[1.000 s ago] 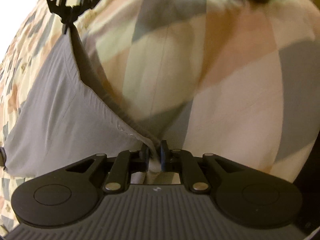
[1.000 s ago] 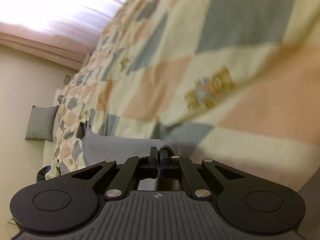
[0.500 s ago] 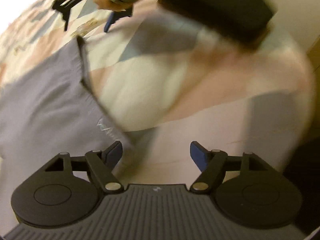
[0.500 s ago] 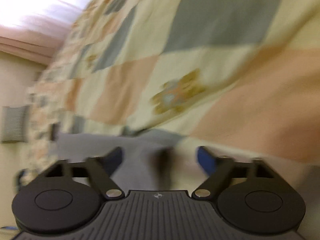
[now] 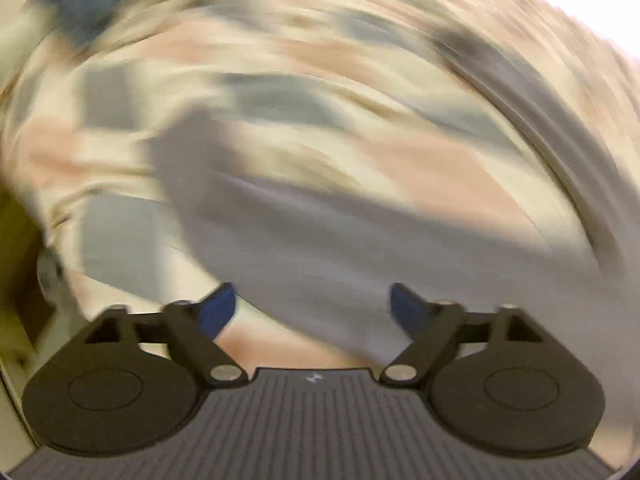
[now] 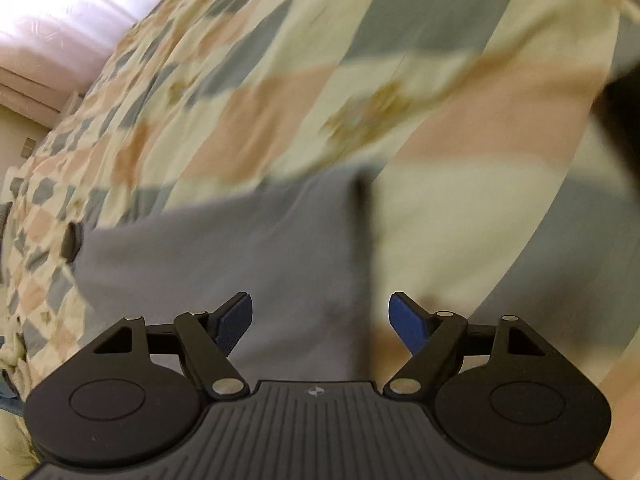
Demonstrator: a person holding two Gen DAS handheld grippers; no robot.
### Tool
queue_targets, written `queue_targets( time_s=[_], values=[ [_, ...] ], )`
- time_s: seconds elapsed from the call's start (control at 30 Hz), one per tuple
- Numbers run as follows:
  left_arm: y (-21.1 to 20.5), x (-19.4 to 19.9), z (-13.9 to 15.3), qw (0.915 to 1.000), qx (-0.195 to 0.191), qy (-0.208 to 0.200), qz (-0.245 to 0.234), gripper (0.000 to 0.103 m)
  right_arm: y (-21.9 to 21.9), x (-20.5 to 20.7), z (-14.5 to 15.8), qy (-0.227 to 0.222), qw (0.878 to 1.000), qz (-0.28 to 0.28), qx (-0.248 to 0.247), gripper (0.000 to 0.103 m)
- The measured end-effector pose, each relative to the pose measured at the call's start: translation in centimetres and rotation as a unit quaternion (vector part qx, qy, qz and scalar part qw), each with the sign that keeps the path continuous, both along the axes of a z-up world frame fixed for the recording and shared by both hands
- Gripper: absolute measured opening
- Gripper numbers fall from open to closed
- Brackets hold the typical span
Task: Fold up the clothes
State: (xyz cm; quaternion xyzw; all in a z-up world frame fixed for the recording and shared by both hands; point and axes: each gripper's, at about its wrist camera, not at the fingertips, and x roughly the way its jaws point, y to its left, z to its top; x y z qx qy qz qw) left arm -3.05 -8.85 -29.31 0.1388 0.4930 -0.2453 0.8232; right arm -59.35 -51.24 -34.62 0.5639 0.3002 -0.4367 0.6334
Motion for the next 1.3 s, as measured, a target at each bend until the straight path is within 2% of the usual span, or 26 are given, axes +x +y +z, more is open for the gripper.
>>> queue_targets(
  time_s=[0.03, 0.1, 0.2, 0.3, 0.33, 0.37, 0.43, 0.47, 0.5, 0.53, 0.57, 0.6, 0.67, 0.73, 0.83, 0.9, 0.93, 0.97, 1.0, 1.07, 1.13, 1.2, 1.23, 1.27, 1.3],
  values=[
    [1.9, 4.2, -0.4, 0.9986, -0.035, 0.011, 0.038, 0.085, 1.9, 1.4, -0.2, 0.005, 1.000, -0.012, 0.003, 0.078],
    [5.0, 10.9, -2.0, 0.9901, -0.094, 0.040, 0.097, 0.087, 6.0, 4.0, -0.3, 0.021, 0.999, -0.044, 0.005, 0.078],
    [8.8, 19.4, -4.9, 0.9677, -0.169, 0.088, 0.165, 0.087, 11.6, 8.0, -1.1, 0.041, 0.995, -0.096, 0.005, 0.078],
    [9.5, 23.6, -7.8, 0.9519, -0.219, 0.119, 0.178, 0.087, 15.4, 12.1, -1.8, 0.047, 0.993, -0.107, 0.023, 0.078],
    [9.3, 24.3, -8.6, 0.9500, -0.225, 0.127, 0.176, 0.087, 16.3, 13.4, -1.6, 0.048, 0.993, -0.104, 0.022, 0.078],
    [9.1, 25.0, -9.6, 0.9496, -0.223, 0.135, 0.174, 0.083, 17.3, 14.6, -1.5, 0.049, 0.993, -0.101, 0.022, 0.078],
    [8.6, 24.9, -10.5, 0.9505, -0.225, 0.136, 0.165, 0.055, 18.6, 16.4, -0.9, 0.052, 0.994, -0.097, 0.012, 0.078],
    [8.3, 24.5, -10.7, 0.9513, -0.227, 0.133, 0.160, 0.020, 19.0, 17.1, -0.7, 0.052, 0.994, -0.096, 0.008, 0.079],
    [8.3, 24.1, -10.8, 0.9514, -0.234, 0.129, 0.153, 0.002, 19.2, 17.6, -0.6, 0.052, 0.994, -0.098, 0.006, 0.079],
    [8.8, 23.9, -10.3, 0.9495, -0.251, 0.119, 0.146, 0.000, 19.5, 18.0, -0.5, 0.054, 0.994, -0.100, 0.007, 0.079],
    [9.7, 23.5, -9.4, 0.9477, -0.267, 0.099, 0.145, 0.000, 19.6, 18.2, -0.5, 0.055, 0.993, -0.104, 0.007, 0.079],
    [10.5, 23.0, -8.1, 0.9497, -0.272, 0.068, 0.139, 0.000, 19.7, 18.4, -0.5, 0.057, 0.992, -0.108, 0.008, 0.079],
    [12.0, 21.9, -5.2, 0.9570, -0.263, -0.001, 0.123, 0.000, 19.7, 18.6, -0.7, 0.059, 0.992, -0.113, 0.006, 0.079],
    [12.9, 21.5, -4.2, 0.9641, -0.242, -0.029, 0.105, 0.000, 19.4, 18.8, -1.0, 0.062, 0.992, -0.113, 0.005, 0.079],
    [11.7, 21.2, -7.3, 0.9825, -0.172, -0.006, 0.072, 0.002, 18.9, 19.2, -1.9, 0.065, 0.992, -0.108, 0.012, 0.079],
    [10.6, 21.4, -9.5, 0.9931, -0.101, 0.023, 0.054, 0.010, 18.5, 19.5, -2.5, 0.063, 0.992, -0.104, 0.019, 0.079],
    [10.7, 21.4, -9.6, 0.9954, -0.075, 0.034, 0.050, 0.012, 18.2, 19.5, -2.6, 0.059, 0.993, -0.101, 0.021, 0.079],
    [11.1, 21.2, -8.9, 0.9968, -0.059, 0.028, 0.045, 0.022, 17.9, 19.5, -2.7, 0.054, 0.993, -0.098, 0.022, 0.079],
    [11.3, 20.9, -7.8, 0.9983, -0.035, 0.007, 0.045, 0.040, 17.4, 19.5, -2.6, 0.049, 0.994, -0.093, 0.022, 0.079],
    [11.3, 20.6, -4.7, 0.9971, 0.029, -0.048, 0.051, 0.045, 16.5, 19.3, -2.5, 0.045, 0.995, -0.086, 0.024, 0.079],
    [8.9, 20.5, -1.5, 0.9955, 0.042, -0.085, 0.013, 0.046, 15.5, 19.0, -2.4, 0.030, 0.995, -0.092, 0.024, 0.079],
    [3.8, 19.2, 0.8, 0.9893, 0.040, -0.119, -0.074, 0.052, 14.6, 18.8, -2.3, 0.010, 0.994, -0.105, 0.022, 0.080],
    [0.8, 18.2, 1.7, 0.9819, 0.039, -0.138, -0.124, 0.056, 14.2, 18.8, -2.4, 0.002, 0.994, -0.110, 0.022, 0.080],
    [-3.0, 17.0, 2.1, 0.9714, 0.030, -0.149, -0.182, 0.066, 13.8, 19.1, -2.5, -0.003, 0.993, -0.112, 0.023, 0.080],
    [-6.8, 15.9, 2.0, 0.9614, 0.010, -0.144, -0.234, 0.070, 13.5, 19.4, -2.7, -0.005, 0.993, -0.112, 0.023, 0.080]
  ],
)
